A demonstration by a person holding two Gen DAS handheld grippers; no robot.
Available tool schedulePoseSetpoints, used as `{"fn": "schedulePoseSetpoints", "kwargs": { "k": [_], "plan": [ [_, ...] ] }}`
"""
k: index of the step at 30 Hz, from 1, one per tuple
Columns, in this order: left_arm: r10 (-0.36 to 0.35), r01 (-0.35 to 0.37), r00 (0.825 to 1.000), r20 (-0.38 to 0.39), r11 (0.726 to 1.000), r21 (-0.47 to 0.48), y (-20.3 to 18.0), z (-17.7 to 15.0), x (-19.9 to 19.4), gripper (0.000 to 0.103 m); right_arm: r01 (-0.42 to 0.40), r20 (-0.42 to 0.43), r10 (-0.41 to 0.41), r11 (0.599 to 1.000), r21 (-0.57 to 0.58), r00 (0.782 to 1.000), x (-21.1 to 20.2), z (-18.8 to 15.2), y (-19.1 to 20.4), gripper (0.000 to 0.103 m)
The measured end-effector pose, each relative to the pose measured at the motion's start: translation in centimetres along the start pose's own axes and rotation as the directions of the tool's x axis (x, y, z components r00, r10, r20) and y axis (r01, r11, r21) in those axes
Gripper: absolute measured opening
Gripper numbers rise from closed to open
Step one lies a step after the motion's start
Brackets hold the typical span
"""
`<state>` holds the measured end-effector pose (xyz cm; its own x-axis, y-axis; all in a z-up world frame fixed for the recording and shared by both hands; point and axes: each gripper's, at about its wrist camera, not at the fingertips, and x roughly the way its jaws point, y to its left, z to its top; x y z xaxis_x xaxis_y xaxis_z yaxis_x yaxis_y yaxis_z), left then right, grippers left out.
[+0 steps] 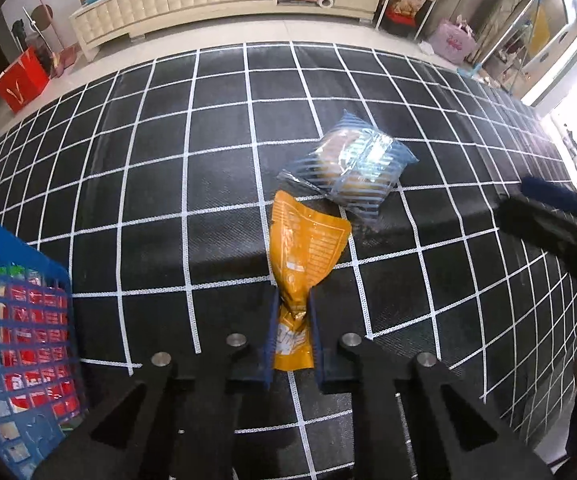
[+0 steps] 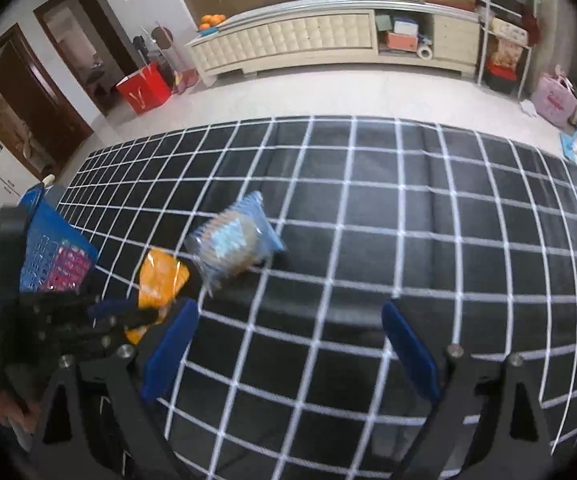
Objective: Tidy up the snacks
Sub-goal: 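Grasp the clear blue-white pouch with the right tool while the left tool holds the orange pack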
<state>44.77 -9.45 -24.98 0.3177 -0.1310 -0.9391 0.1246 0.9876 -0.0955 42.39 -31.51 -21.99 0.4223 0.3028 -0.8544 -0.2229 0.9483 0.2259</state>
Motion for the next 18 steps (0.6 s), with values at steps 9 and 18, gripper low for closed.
{"fn": "schedulePoseSetpoints", "kwargs": {
  "k": [9, 18],
  "plan": [
    [0.016, -0.014, 1.000, 0.016, 0.994, -0.104, 2.5, -1.0, -1.0, 0.010, 0.034, -0.077, -0.048, 0.984, -0.175, 0.996, 4.6, 3.1, 3.5, 0.095],
    [0.026, -0.019, 0.998, 0.052, 0.990, -0.141, 3.9, -0.8, -1.7, 0.010, 0.048, -0.111, -0.086, 0.949, -0.312, 0.990, 8.1, 3.6, 6.1, 0.095]
  ]
}}
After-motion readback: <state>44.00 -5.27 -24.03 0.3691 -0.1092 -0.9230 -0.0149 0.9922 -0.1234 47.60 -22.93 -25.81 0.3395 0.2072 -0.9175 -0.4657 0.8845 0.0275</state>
